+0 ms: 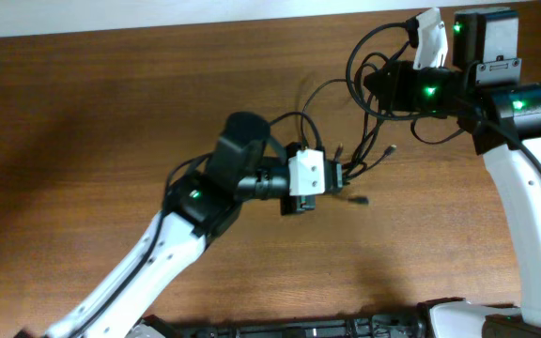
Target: Untangle cables
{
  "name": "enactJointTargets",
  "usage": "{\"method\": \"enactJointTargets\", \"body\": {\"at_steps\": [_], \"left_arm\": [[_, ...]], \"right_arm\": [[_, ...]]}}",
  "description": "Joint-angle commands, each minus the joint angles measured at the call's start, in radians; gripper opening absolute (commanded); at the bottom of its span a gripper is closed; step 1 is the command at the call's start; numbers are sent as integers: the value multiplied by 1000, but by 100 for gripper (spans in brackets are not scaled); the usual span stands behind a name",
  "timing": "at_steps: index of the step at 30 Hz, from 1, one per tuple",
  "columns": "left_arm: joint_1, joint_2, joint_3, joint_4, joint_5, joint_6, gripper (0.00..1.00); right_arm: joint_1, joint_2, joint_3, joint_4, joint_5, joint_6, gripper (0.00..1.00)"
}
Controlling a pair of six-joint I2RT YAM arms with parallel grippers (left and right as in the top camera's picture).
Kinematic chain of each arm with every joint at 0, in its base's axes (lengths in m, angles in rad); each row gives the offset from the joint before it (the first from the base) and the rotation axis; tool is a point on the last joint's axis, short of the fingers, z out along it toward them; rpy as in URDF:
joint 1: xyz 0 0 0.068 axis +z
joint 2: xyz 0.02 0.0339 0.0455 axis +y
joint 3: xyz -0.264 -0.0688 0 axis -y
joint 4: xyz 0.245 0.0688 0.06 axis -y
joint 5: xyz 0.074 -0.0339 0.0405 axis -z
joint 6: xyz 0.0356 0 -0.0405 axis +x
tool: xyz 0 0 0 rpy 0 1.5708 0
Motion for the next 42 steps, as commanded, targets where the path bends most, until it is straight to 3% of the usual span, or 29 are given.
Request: {"method": "enactJointTargets", "body": {"at_steps": [1,8,17,31,42], "left_arm": [[-5,-132,11,-7,55,-13,0],[10,-281,11,-13,50,-10,0],[123,-382,11,-58,51,-10,0],[287,-470,11,-144,51,-10,0],[370,-486,11,-190,51,-10,0]], "right_arm": [[-8,24,13,8,21,-14,4],[-8,27,13,1,53,-14,4],[-86,28,13,-75,113,13,4],[-212,30,-26,-145,120,12,4],[-231,30,-44,-144,120,12,4]]}}
